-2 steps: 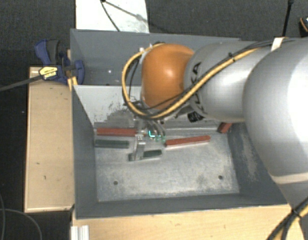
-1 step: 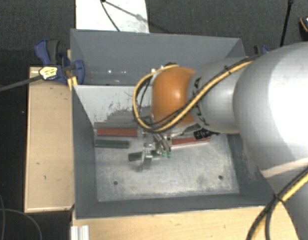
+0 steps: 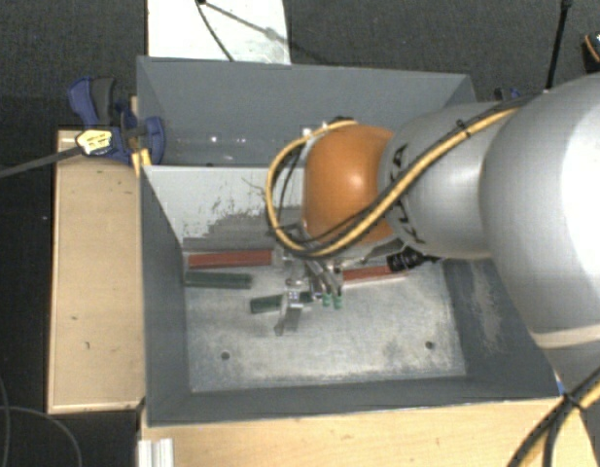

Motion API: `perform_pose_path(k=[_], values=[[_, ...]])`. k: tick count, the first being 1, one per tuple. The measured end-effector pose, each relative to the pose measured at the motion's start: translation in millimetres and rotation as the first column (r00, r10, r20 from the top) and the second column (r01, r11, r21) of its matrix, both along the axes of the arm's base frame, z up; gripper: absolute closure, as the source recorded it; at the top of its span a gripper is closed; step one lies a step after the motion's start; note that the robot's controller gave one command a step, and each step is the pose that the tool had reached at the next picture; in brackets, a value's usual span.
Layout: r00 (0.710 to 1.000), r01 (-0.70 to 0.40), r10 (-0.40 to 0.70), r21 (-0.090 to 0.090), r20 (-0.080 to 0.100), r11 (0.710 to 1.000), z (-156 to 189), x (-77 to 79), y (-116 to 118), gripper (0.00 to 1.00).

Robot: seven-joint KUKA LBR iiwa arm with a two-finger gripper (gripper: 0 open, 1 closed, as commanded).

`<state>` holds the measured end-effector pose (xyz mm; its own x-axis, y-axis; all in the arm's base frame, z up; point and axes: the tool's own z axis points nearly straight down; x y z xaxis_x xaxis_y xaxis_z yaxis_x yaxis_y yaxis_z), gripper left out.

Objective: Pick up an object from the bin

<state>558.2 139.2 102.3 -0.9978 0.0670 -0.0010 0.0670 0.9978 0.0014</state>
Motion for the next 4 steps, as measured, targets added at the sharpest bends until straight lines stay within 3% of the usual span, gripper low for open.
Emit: perform_pose_path(k=[1,2,3,4], values=[[0.998,0.062,-0.062,-0.001,-0.004,0.998,-1.9,-10.8,6.7,0.00],[0.980,0.198,-0.198,-0.002,-0.005,0.980,-32.9,-18.3,3.5,0.00],[0.980,0.200,-0.200,-0.002,-0.005,0.980,-32.5,-18.2,3.3,0.00],[0.979,0.202,-0.202,-0.001,-0.005,0.979,-32.4,-18.2,3.4,1.00]])
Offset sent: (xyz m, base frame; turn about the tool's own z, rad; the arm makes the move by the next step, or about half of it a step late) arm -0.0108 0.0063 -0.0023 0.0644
